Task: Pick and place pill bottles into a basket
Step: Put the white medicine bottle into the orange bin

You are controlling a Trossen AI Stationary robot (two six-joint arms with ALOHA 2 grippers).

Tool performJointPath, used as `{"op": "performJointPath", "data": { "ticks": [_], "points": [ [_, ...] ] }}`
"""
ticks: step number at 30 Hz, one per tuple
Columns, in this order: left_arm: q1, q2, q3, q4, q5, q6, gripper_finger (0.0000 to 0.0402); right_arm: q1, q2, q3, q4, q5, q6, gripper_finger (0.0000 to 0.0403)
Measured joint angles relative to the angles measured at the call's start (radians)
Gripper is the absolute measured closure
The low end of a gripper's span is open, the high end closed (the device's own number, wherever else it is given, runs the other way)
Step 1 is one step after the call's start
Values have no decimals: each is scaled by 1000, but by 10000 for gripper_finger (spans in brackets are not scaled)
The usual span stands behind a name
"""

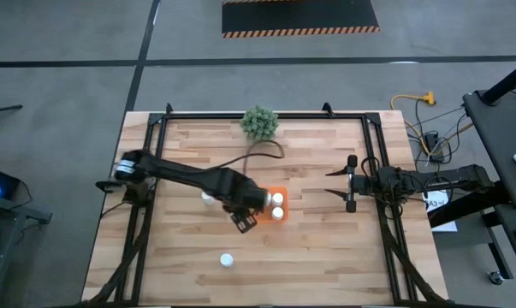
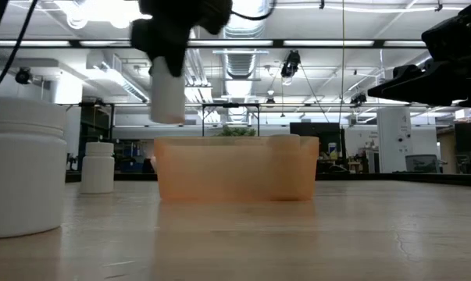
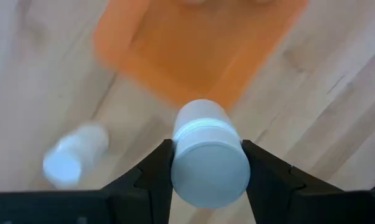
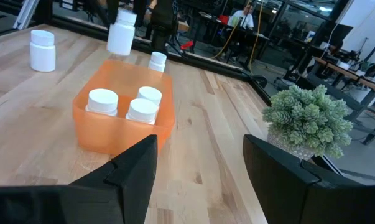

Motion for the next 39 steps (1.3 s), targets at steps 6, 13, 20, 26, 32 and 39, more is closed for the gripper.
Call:
{"op": "performJointPath", "data": {
  "ticks": [6, 13, 20, 26, 32, 39],
  "points": [
    [34, 142, 190, -3, -6, 190, 260, 0, 0, 0, 0, 0, 0, 177],
    [67, 232, 312, -26, -20, 270, 260, 0, 0, 0, 0, 0, 0, 177],
    [76, 258, 316, -23, -30, 288, 260, 0, 1, 0, 0, 0, 0, 177],
    [77, 274, 313, 26, -40, 310, 260, 0, 4, 0, 0, 0, 0, 177],
    [77, 274, 313, 53, -43, 311, 260, 0, 5, 0, 0, 0, 0, 177],
    [77, 274, 312, 54, -44, 311, 260, 0, 5, 0, 0, 0, 0, 177]
  ]
}}
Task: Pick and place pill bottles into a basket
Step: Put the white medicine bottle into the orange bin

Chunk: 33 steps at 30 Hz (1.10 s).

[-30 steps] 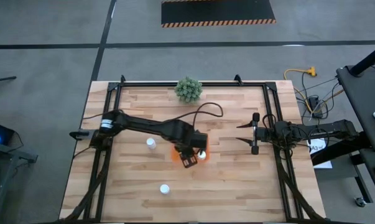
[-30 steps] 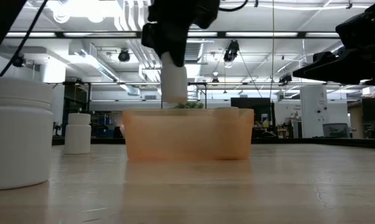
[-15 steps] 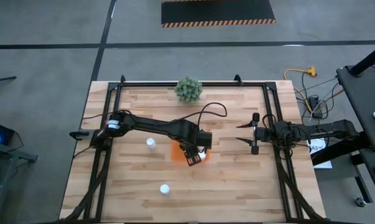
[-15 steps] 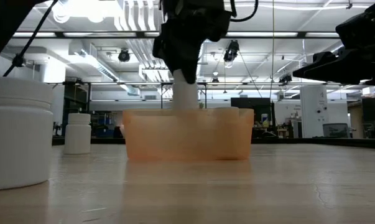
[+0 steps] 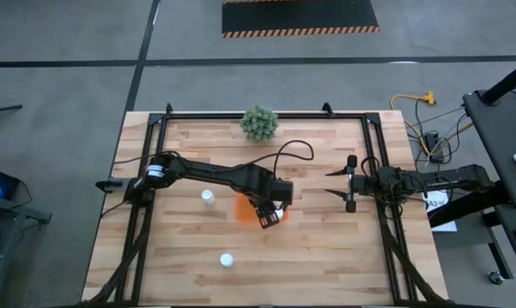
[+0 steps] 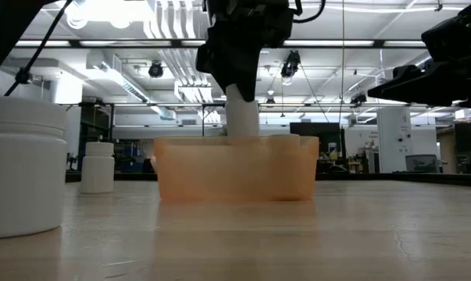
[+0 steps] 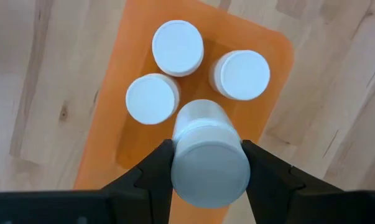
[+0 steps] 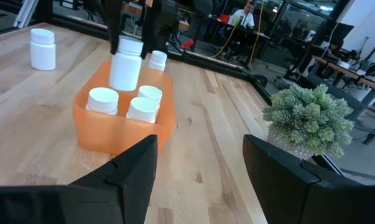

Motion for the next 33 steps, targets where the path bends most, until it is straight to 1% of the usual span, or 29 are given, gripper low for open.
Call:
{"op": "performJointPath", "data": {
  "ticks": [4, 8, 13, 19, 25, 33],
  "points": [
    [0, 0, -9, 5, -1, 0, 260, 0, 0, 0, 0, 0, 0, 177],
    [0, -1, -59, 52, 1, 0, 260, 0, 0, 0, 0, 0, 0, 177],
    [0, -2, -98, 68, 9, 0, 260, 0, 0, 0, 0, 0, 0, 177],
    [0, -2, -140, 124, 13, -1, 260, 0, 0, 0, 0, 0, 0, 177],
    [0, -2, -190, 210, 42, -1, 260, 0, 0, 0, 0, 0, 0, 177],
    [0, -2, -229, 215, 49, -2, 260, 0, 0, 0, 0, 0, 0, 177]
  ]
}}
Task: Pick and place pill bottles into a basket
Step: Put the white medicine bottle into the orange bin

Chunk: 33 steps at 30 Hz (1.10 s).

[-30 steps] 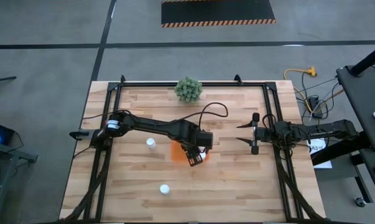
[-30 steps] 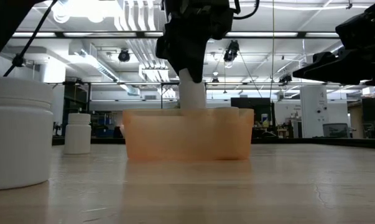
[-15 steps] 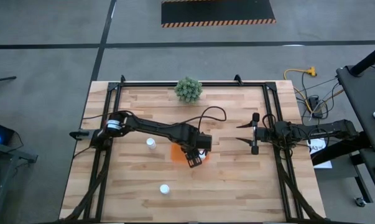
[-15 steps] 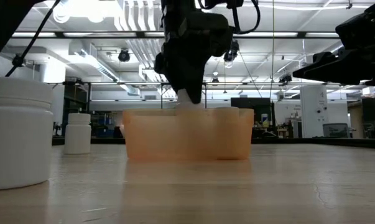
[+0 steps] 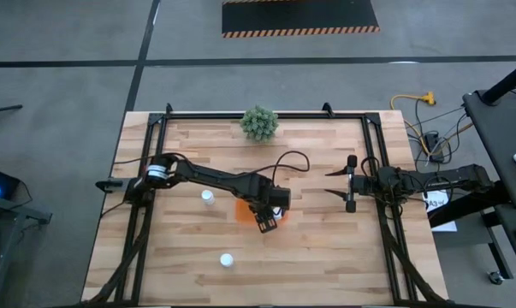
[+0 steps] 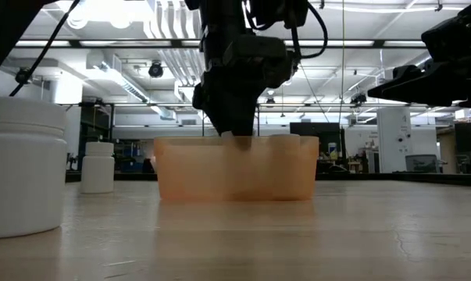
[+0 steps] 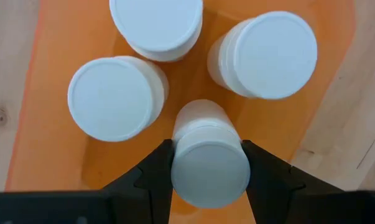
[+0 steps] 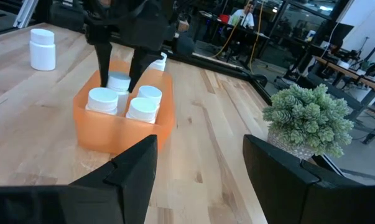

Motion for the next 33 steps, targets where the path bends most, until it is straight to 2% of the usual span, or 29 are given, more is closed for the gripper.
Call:
{"op": "performJointPath", "data": {
  "ticks": [7, 15, 23, 33],
  "points": [
    [0, 0, 0, 23, 0, -3, 259, 0, 0, 0, 0, 0, 0, 177],
    [0, 0, 1, 22, 0, -3, 182, 0, 0, 0, 0, 0, 0, 177],
    [-3, -1, 13, 19, 6, -27, 175, 0, 0, 0, 0, 0, 0, 177],
    [-15, -86, 15, 13, 10, -29, 174, 0, 0, 0, 0, 0, 0, 177]
  ]
}}
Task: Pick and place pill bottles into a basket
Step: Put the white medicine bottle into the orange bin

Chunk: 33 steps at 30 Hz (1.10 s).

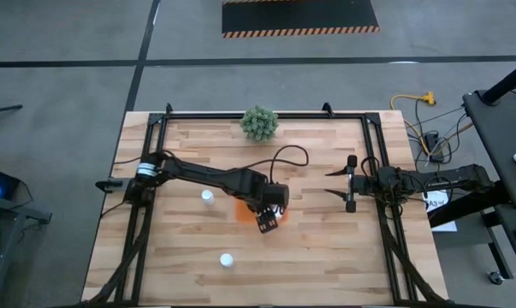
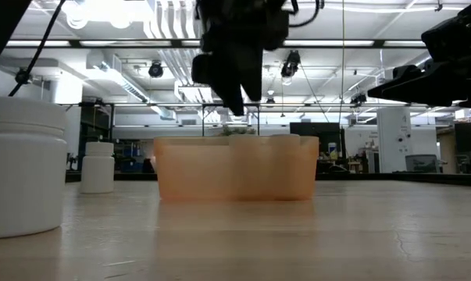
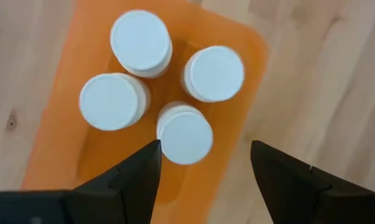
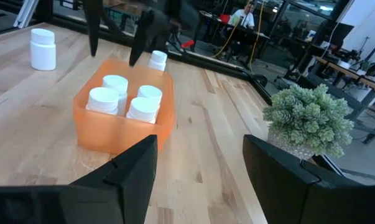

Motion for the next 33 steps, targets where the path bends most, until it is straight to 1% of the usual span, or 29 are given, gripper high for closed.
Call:
{"op": "performJointPath", "data": {
  "ticks": [6, 14, 21, 26, 29, 33],
  "points": [
    [-32, -42, 0, 8, -1, 9, 174, 0, 0, 0, 0, 0, 0, 177],
    [-164, -48, 0, 9, 4, 217, 173, 0, 0, 0, 0, 0, 0, 177],
    [-281, -48, 0, 9, 1, 285, 173, 0, 0, 0, 0, 0, 0, 177],
    [-348, -48, -12, 14, -33, 284, 173, 0, 0, 0, 0, 0, 0, 177],
    [-373, -48, -17, 15, -70, 259, 173, 0, 0, 0, 0, 0, 0, 177],
    [-392, -48, -42, 46, -81, 234, 173, 0, 0, 0, 0, 0, 0, 177]
  ]
}}
